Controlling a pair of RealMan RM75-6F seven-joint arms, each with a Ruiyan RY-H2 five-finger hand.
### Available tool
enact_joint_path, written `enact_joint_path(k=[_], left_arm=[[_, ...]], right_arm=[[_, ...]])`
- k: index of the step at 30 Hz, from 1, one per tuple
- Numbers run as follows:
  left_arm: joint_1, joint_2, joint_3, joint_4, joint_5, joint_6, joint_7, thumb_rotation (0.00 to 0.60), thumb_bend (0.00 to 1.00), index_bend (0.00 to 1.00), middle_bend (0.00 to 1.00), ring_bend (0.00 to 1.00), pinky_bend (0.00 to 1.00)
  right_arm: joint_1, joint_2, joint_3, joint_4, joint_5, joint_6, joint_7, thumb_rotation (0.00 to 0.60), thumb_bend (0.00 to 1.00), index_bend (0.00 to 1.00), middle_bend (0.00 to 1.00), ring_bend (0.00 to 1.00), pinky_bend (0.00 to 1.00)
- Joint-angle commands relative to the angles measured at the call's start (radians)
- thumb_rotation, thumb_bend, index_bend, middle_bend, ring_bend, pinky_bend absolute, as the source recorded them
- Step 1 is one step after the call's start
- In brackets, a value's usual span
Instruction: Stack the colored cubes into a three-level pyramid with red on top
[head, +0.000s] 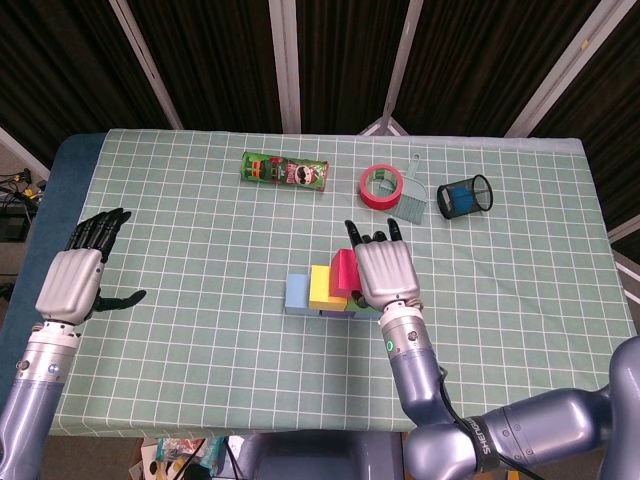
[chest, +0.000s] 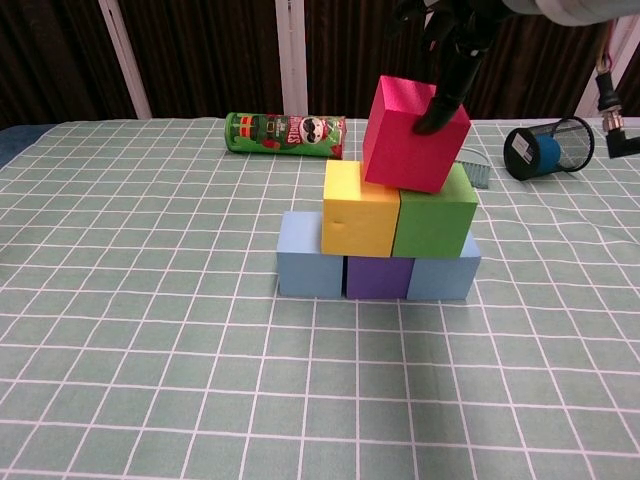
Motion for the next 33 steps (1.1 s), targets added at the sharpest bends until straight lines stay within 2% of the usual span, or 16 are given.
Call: enact_joint_path(k=[1,33], left_arm=[[0.0,0.001,0.0,0.0,0.0,-0.001,0.0,0.6,0.12,0.0,0.02,0.0,0.0],[0.003,0.006,0.002,-0.01,0.018,0.002,-0.017,0.6,0.12,0.0,0.02,0.0,0.0]], right_arm=[[0.002,-0.003,-0.001,0.0,-0.001,0.0,-0.003,0.6,0.27,0.0,0.42,0.24,0.0],[0.018,-0.023,0.015,-0.017,0.008,0.047,-0.027,0.6,0.27,0.0,0.42,0.24,0.0]])
